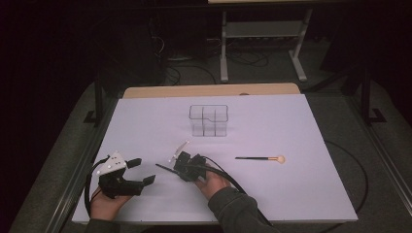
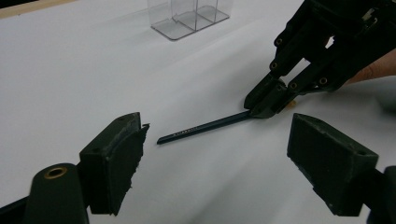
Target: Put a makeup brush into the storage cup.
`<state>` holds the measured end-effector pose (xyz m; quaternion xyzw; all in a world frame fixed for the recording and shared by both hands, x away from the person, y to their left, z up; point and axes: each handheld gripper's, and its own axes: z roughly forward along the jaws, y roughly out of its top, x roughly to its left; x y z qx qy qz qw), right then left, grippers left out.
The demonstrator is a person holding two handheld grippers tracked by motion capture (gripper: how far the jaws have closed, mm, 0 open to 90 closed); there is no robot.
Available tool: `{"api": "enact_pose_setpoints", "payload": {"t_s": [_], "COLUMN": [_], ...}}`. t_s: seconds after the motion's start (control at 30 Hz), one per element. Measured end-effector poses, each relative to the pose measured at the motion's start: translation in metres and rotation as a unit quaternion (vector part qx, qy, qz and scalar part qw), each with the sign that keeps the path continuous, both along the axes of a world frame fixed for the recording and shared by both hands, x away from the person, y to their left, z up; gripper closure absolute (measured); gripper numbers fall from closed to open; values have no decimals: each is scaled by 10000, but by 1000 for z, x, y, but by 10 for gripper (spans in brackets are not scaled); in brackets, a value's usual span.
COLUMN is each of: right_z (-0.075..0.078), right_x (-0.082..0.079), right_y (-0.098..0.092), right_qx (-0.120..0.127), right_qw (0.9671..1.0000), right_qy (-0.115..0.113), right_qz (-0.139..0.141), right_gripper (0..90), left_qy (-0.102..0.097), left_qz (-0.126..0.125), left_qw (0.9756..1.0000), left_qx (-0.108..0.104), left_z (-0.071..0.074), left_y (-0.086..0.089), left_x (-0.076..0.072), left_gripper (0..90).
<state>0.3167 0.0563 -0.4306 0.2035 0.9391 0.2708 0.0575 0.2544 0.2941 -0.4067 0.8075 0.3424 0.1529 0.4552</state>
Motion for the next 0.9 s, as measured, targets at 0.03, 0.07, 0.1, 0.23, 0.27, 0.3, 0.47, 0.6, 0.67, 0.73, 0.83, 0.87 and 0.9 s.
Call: {"api": "enact_pose_setpoints", "payload": {"t_s": [0.03,0.07,0.1,0.23,0.27,0.3,0.47,0.6,0.67,0.73,0.83,0.87,0.9], "right_z": [0,0,0,-1,-1,0,5,10,14,19,28,32,34], "right_x": [1,2,2,6,7,8,12,13,13,13,13,13,14], "right_y": [0,-1,-1,-4,-5,-7,-14,-20,-25,-30,-40,-43,-46], "right_qx": [-6,9,23,110,145,181,332,352,382,405,449,504,538], "right_qw": [10000,10000,9999,9997,9995,9992,9981,9975,9972,9965,9962,9959,9955], "right_qy": [-10,-5,-2,126,168,235,349,378,362,351,334,353,321], "right_qz": [33,71,109,203,230,253,385,472,540,636,669,668,704], "right_gripper": [829,829,829,830,830,830,829,830,829,829,829,829,830], "left_qy": [5,10,15,23,18,17,-33,-43,-90,-80,-38,-21,-1], "left_qz": [1,-15,-21,-46,-65,-81,-138,-140,-205,-261,-329,-349,-372], "left_qw": [10000,10000,10000,10000,10000,10000,9999,9998,9997,9996,9994,9994,9993], "left_qx": [-8,13,20,-46,-50,-46,-44,-124,-115,-115,-85,-84,-95], "left_z": [0,0,0,0,1,1,4,8,11,14,19,20,22], "left_y": [0,0,1,-1,-1,-1,-2,-6,-9,-12,-17,-17,-18], "left_x": [0,0,0,0,0,1,0,-2,-2,-3,-1,-1,0], "left_gripper": [184,184,184,185,185,185,189,195,201,205,216,217,219]}}
